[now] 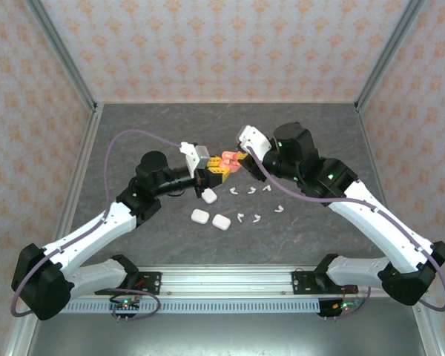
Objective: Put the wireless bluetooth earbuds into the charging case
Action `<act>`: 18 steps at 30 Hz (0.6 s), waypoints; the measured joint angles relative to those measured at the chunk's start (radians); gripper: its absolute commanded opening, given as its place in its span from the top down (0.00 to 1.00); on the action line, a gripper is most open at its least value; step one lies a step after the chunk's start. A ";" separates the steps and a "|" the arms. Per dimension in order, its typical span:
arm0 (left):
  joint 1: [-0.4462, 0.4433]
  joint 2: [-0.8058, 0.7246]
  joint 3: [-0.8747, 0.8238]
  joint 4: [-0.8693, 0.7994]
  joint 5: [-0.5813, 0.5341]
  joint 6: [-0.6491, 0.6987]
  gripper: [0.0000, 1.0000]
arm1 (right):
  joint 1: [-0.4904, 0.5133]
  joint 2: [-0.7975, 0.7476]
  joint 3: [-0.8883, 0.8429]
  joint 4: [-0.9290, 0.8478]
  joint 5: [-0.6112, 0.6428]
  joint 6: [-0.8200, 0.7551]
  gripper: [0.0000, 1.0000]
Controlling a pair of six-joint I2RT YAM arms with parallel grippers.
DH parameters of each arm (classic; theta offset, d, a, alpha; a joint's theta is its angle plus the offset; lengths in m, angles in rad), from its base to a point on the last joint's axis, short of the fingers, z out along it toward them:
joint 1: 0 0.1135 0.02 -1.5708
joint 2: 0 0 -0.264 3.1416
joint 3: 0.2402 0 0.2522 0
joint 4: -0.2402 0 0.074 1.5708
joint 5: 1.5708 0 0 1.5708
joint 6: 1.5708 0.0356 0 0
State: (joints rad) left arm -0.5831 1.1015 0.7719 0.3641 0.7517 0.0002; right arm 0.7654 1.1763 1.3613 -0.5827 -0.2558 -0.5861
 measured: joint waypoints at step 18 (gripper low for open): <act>0.000 -0.008 0.000 0.000 0.000 0.000 1.00 | 0.000 0.000 -0.017 0.000 -0.061 0.008 0.82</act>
State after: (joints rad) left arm -0.5831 1.0931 0.7719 0.3637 0.7517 0.0002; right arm 0.7654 1.1767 1.3445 -0.5831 -0.3164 -0.5781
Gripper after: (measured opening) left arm 0.191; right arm 0.178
